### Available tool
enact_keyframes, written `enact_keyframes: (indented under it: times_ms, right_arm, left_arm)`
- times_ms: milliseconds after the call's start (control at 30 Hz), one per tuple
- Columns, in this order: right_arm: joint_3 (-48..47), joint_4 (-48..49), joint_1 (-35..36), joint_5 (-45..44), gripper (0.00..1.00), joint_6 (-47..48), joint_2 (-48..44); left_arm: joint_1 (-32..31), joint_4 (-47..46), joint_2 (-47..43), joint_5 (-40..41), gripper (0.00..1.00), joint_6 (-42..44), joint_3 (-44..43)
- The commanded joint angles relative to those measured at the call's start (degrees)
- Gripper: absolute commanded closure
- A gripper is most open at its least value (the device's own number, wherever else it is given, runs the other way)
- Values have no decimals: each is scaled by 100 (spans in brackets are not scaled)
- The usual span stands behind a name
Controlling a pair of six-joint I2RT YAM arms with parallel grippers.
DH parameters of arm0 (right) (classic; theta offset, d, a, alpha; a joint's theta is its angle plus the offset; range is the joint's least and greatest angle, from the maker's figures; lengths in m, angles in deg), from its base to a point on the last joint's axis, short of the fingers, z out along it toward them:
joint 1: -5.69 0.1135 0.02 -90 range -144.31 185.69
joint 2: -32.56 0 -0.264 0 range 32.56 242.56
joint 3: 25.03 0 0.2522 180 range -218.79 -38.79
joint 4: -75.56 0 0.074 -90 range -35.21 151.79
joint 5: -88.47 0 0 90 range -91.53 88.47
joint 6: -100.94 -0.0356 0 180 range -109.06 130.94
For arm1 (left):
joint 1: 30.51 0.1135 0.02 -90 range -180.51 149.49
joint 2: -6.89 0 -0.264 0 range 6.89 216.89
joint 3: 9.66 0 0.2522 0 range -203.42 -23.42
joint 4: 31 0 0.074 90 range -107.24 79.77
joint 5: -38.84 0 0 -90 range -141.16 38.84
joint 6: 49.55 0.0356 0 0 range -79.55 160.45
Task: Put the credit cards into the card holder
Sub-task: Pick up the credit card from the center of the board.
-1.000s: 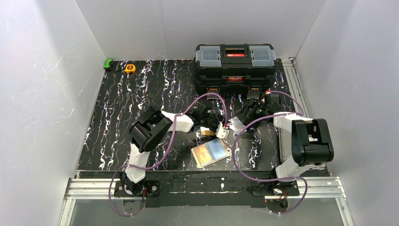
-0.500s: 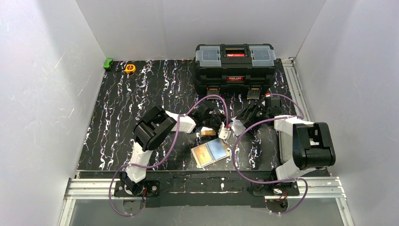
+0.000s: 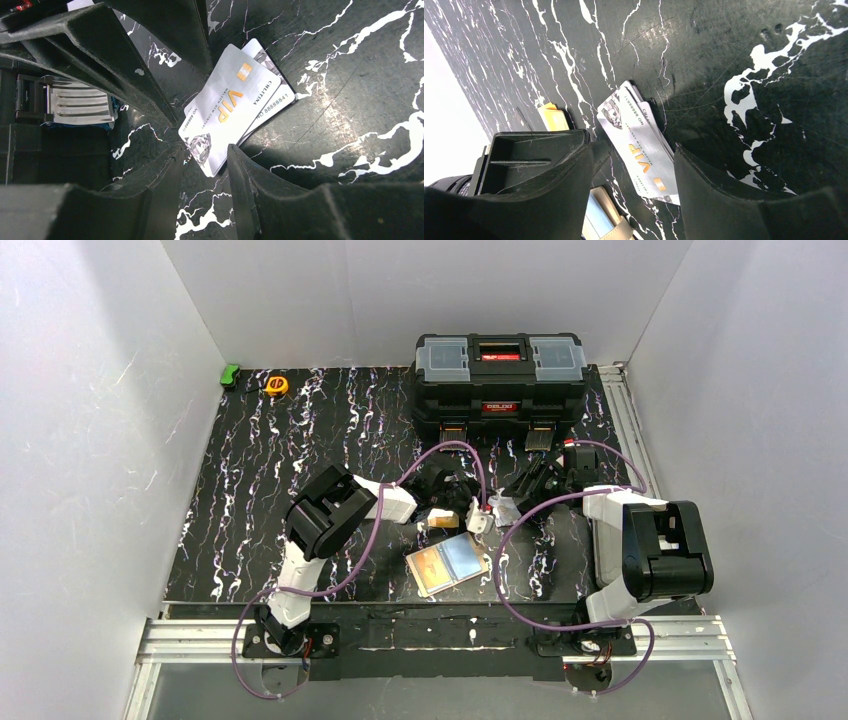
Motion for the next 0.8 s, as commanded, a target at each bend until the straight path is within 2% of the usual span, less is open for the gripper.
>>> enact_keyframes:
  times_ms: [0,533,767]
  right_arm:
    - [166,-579,33,-26,33,165,43]
    - [476,-601,33,233,37,160,-204]
    - [467,-717,33,295,42,119,-378]
  left_arm:
    - [-50,-174,-59,-61,64,-91,-8]
    - [-75,-27,-29,-135,64,2,-25]
    - [-105,-85,-16,-200,64,-35,-55]
